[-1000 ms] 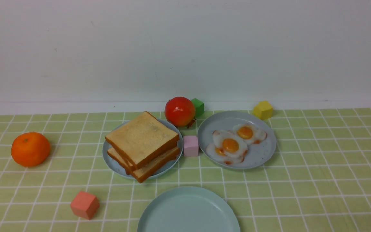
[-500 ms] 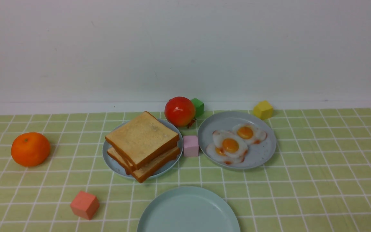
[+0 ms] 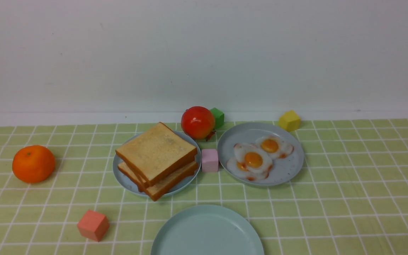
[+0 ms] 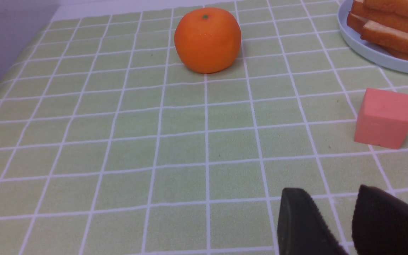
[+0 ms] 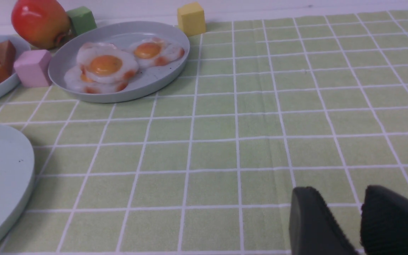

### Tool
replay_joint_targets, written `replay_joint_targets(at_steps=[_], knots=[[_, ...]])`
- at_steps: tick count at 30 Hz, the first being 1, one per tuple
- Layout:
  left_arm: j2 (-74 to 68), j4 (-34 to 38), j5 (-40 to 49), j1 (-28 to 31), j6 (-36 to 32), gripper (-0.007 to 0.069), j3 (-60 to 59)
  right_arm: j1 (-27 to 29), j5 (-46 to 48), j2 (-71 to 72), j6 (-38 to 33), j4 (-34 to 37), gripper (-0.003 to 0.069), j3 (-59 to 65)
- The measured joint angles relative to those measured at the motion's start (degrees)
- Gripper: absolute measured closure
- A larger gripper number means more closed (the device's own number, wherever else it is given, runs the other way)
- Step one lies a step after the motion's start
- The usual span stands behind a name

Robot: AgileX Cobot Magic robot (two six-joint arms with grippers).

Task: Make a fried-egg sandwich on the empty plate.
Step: Use the left arm to grab a slice of bread

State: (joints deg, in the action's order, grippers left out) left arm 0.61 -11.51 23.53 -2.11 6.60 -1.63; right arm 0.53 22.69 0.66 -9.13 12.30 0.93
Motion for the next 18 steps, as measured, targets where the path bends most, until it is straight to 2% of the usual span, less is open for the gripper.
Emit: replay_joint_targets(at_steps=[6,9,14,18], knots=[[0.0,0.1,-3.3,0.0,0.1,0.0386,0.0,0.0,-2.3,0.0,0.0,0.0,0.0421,0.3],[0.0,0.8,-9.0,0.0,1.8,0.0386,0.0,0.0,-6.8,0.0,0.0,0.0,0.0421,0.6],[0.0,2.4,-22.5,0.0,8.6,0.0386,0.0,0.0,-18.8,0.0,0.0,0.0,0.0421,0.6],[0.0,2.4,-25.6,0.0,10.0,0.0386,0.0,0.0,-21.5,0.0,0.0,0.0,0.0421,0.6]])
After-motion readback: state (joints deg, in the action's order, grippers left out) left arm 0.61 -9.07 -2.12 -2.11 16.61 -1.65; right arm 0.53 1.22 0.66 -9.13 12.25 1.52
